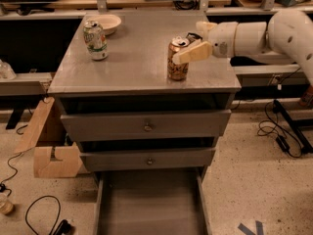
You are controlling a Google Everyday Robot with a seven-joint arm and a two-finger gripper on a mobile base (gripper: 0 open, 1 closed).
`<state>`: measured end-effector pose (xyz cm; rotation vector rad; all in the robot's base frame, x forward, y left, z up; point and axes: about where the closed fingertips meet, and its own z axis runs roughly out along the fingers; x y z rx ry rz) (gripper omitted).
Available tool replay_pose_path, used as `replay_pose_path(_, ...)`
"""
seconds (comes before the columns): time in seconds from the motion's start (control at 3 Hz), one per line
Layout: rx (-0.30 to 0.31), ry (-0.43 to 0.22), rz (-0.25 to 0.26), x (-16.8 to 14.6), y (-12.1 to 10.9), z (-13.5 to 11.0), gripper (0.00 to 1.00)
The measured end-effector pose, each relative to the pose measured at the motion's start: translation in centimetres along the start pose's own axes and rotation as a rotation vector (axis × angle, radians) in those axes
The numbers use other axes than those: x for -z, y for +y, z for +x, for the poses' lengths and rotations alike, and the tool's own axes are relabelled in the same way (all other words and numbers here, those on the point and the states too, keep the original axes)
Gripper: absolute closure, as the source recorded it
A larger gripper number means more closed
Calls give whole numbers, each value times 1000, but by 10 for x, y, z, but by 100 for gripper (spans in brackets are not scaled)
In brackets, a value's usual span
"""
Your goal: Pick orange can from bottom drawer and place on counter
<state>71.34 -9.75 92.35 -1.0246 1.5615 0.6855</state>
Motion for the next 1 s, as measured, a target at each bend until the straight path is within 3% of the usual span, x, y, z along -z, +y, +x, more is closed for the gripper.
replay_pose_path(0.33, 114, 31, 9, 55, -14, -45, 0)
replay_pose_path(0.67, 219, 64, 64, 122, -16, -85, 0)
replay_pose_path(1.0, 320, 57, 163, 191, -3, -123, 0)
